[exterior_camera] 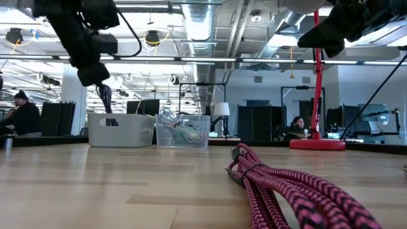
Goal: Pick & Place USB Port
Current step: Put the black and violet charge cable into the gray bin, then put the black and pink charge cable into the gray bin
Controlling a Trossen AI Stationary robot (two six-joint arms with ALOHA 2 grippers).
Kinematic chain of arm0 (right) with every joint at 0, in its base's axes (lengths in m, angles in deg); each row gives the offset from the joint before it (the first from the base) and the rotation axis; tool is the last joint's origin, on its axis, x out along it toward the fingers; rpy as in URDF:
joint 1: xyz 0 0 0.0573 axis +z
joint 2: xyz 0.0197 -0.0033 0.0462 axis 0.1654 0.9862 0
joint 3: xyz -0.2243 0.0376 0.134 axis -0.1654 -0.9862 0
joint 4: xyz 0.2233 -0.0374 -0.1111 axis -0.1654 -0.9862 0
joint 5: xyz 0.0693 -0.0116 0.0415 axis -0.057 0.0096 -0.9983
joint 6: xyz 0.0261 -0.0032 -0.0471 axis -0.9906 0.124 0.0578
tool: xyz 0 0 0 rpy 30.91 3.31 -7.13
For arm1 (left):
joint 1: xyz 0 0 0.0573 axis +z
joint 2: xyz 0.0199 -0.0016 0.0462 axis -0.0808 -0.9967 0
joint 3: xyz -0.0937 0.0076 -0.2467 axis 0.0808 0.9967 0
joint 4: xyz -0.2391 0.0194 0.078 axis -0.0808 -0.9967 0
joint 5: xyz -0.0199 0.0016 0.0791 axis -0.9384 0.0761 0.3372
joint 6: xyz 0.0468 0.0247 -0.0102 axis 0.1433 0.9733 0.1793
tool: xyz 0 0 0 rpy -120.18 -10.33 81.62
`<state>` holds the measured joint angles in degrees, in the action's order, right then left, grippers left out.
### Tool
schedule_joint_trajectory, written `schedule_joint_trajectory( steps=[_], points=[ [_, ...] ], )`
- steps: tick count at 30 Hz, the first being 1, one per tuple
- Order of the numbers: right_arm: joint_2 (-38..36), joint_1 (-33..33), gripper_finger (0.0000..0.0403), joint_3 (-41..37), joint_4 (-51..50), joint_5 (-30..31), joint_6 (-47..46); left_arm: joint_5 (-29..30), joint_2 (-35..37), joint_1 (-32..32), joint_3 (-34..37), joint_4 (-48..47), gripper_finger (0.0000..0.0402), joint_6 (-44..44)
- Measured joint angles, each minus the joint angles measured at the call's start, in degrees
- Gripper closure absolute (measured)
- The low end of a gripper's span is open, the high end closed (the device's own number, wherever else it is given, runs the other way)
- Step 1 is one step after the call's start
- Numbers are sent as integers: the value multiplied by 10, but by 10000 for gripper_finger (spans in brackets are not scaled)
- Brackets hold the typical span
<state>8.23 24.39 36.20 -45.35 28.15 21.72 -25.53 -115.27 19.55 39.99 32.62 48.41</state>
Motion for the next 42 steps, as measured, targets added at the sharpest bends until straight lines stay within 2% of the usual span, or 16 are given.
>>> schedule_joint_trajectory(
  steps=[5,21,32,34,36,40,42],
  points=[
    [0,0,345,0,3,0,0,-21,0,16,0,36,396,16],
    [0,0,345,0,8,0,0,-29,0,23,0,103,357,31],
    [0,0,345,0,17,0,20,-112,-1,22,0,204,300,72],
    [0,0,345,0,18,-1,21,-144,-1,19,0,214,296,74],
    [0,1,345,0,18,-5,21,-206,-1,11,0,226,295,74],
    [0,2,345,0,18,-67,21,-410,-1,-14,0,246,303,52],
    [0,2,345,0,17,-96,21,-479,-1,-40,0,257,310,27]
  ],
)
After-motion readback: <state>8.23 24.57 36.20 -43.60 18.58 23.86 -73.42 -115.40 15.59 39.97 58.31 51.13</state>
